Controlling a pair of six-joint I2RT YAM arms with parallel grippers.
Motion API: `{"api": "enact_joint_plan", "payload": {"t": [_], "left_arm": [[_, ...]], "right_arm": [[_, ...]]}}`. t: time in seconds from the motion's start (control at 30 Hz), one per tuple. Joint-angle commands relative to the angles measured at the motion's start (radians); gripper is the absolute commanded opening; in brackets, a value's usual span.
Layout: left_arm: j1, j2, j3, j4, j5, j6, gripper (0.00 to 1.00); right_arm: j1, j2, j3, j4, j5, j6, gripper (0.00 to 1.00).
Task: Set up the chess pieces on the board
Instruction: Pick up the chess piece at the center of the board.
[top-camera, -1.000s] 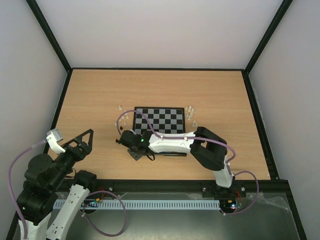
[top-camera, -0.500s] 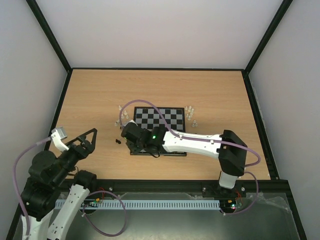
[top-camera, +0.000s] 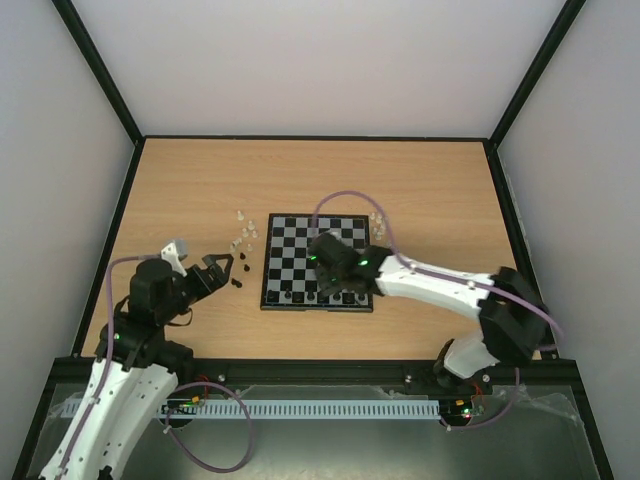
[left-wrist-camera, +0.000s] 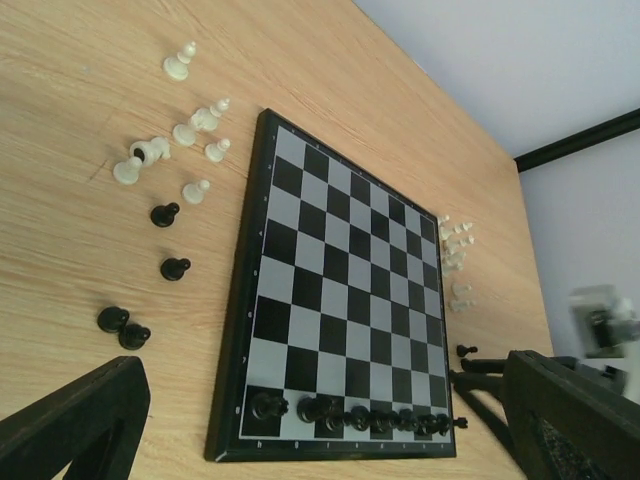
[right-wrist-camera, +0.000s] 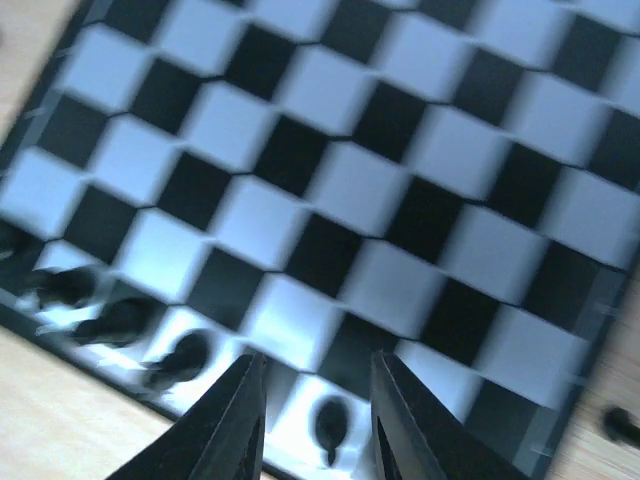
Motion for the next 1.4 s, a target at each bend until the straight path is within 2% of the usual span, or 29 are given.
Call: {"api": "enact_joint_plan", "payload": {"t": [0.0, 0.07, 0.13, 0.17, 0.27, 0.3, 0.4, 0.57, 0.73, 0.9, 1.03, 1.1, 1.2, 1.23, 1.37], "left_arm": [[-0.005, 0.074, -0.015, 0.127, 0.012, 0.023, 0.99], [-0.005, 0.111, -0.021, 0.15, 0.017, 0.035, 0.99], [-0.004, 0.139, -0.024, 0.169, 0.027, 0.044, 0.99], [-0.004, 0.149, -0.029, 0.182, 0.036, 0.045, 0.99], [-0.005, 0.171, -0.036, 0.23, 0.074, 0.041, 0.99], [-0.004, 0.181, -0.033, 0.24, 0.083, 0.043, 0.99], [-0.005, 0.207, -0.021, 0.251, 0.088, 0.049, 0.99], [-0.004, 0.246, -0.014, 0.242, 0.051, 0.074, 0.99], [-0.005, 0.314, -0.011, 0.251, -0.012, 0.065, 0.99], [-0.005, 0.362, 0.001, 0.206, -0.108, 0.056, 0.99], [-0.004, 0.375, -0.012, 0.213, -0.146, 0.054, 0.99], [-0.004, 0.405, -0.014, 0.228, -0.155, 0.064, 0.99], [-0.005, 0.482, -0.004, 0.264, -0.143, 0.084, 0.99], [-0.005, 0.508, -0.001, 0.277, -0.133, 0.087, 0.99], [-0.004, 0.571, -0.014, 0.34, -0.084, 0.089, 0.99]], "right_arm": [[-0.122, -0.194, -0.132, -0.044, 0.076, 0.069, 0.35], [-0.185, -0.279, -0.199, -0.058, 0.102, 0.085, 0.46], [-0.249, -0.338, -0.233, -0.078, 0.097, 0.093, 0.5], [-0.267, -0.36, -0.248, -0.09, 0.101, 0.102, 0.58], [-0.29, -0.424, -0.28, -0.114, 0.131, 0.145, 0.97], [-0.29, -0.445, -0.282, -0.124, 0.145, 0.163, 0.99], [-0.294, -0.498, -0.278, -0.162, 0.181, 0.251, 0.99], [-0.295, -0.542, -0.303, -0.162, 0.189, 0.273, 0.99], [-0.296, -0.486, -0.324, -0.123, 0.165, 0.299, 0.98], [-0.296, -0.406, -0.325, -0.153, 0.195, 0.364, 0.99], [-0.319, -0.427, -0.393, -0.118, 0.215, 0.378, 1.0], [-0.355, -0.451, -0.42, -0.104, 0.209, 0.391, 0.92], [-0.396, -0.469, -0.446, -0.091, 0.193, 0.395, 0.74], [-0.406, -0.47, -0.449, -0.097, 0.198, 0.399, 0.71], [-0.414, -0.453, -0.467, -0.081, 0.174, 0.413, 0.68]]}}
